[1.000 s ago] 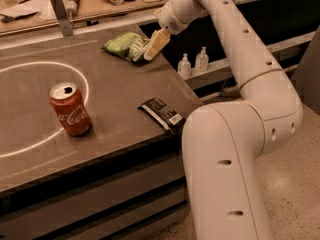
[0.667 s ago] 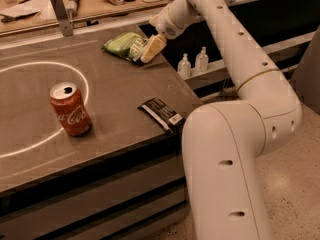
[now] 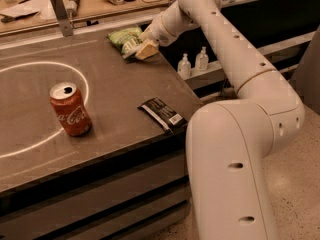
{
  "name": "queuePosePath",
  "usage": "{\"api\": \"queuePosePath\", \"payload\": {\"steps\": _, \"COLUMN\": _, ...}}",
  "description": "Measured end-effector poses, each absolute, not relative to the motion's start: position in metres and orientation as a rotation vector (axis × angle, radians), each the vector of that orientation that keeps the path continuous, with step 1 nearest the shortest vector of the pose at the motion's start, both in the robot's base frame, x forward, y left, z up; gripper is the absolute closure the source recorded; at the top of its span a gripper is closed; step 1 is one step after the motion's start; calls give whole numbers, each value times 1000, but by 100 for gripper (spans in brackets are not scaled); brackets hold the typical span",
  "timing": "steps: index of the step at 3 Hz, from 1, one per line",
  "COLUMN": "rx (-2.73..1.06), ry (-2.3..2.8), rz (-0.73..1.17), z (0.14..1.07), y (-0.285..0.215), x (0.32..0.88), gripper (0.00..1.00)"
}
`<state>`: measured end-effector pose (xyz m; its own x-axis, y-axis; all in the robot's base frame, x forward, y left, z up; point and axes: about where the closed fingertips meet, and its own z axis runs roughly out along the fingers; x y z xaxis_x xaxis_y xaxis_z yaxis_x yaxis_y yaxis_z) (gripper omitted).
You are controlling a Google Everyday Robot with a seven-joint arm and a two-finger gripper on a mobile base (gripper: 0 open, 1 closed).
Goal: Move green jalapeno chip bag near coke can
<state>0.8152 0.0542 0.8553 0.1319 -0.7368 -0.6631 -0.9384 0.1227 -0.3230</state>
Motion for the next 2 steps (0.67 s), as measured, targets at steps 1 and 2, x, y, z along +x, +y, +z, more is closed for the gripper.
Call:
{"api": "queuePosePath", "payload": {"steps": 1, "rx": -1671, "ry": 1591, "rz": 367, "z": 865, "y": 62, "x": 804, "gripper": 85}}
{"api": "queuePosePath", "payload": {"steps": 2, "rx": -1724, "ry": 1462, "rz": 382, "z": 891, "y": 73, "x": 782, "gripper": 100}}
